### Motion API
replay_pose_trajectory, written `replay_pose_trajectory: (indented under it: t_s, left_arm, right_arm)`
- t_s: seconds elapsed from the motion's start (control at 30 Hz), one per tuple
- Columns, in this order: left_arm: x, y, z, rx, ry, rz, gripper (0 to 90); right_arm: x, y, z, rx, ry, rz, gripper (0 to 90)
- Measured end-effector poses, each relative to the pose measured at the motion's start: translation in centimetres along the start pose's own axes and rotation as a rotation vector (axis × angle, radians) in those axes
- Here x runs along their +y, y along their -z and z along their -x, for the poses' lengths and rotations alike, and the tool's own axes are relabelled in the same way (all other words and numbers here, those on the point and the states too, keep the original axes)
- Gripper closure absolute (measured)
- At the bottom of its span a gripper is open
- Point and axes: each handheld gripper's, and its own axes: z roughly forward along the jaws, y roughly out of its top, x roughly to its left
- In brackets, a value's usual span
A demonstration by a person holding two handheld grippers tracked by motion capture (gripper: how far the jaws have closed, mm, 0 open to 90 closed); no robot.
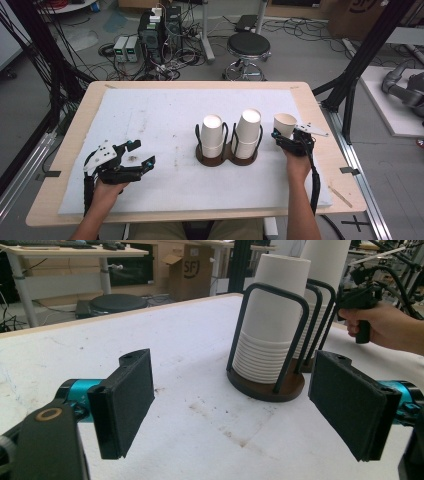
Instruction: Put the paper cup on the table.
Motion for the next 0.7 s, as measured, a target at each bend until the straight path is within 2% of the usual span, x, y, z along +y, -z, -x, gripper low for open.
replay_pose_trajectory:
  t_s: [0.1,0.13,0.27,0.37,0.5,0.6,0.7]
  left_arm:
    - [0.0,0.0,0.0,0.001,-0.001,-0.002,18.3]
    - [0.0,0.0,0.0,0.0,-0.001,-0.003,18.3]
    - [0.0,-0.1,0.0,-0.004,0.0,-0.007,18.4]
    - [0.0,-0.1,0.0,-0.005,0.001,-0.005,18.4]
    - [0.0,-0.1,0.1,-0.006,0.0,-0.008,18.4]
    - [0.0,-0.2,0.0,-0.005,0.003,-0.009,18.4]
    - [0.0,-0.2,0.0,-0.007,0.005,-0.012,18.4]
  right_arm:
    - [-0.5,-0.4,-0.2,-0.013,0.007,-0.032,32.4]
    - [-0.6,-0.3,-0.2,-0.019,0.007,-0.021,32.4]
    - [-0.7,-0.1,-0.1,-0.014,0.012,-0.032,32.2]
    - [-0.7,0.2,-0.1,-0.011,0.05,-0.054,31.9]
    - [-0.8,0.8,-0.2,-0.007,0.078,-0.09,31.7]
    - [-1.2,1.2,0.1,0.008,0.068,-0.105,31.6]
    - [-1.2,1.3,0.0,0.014,0.09,-0.119,30.3]
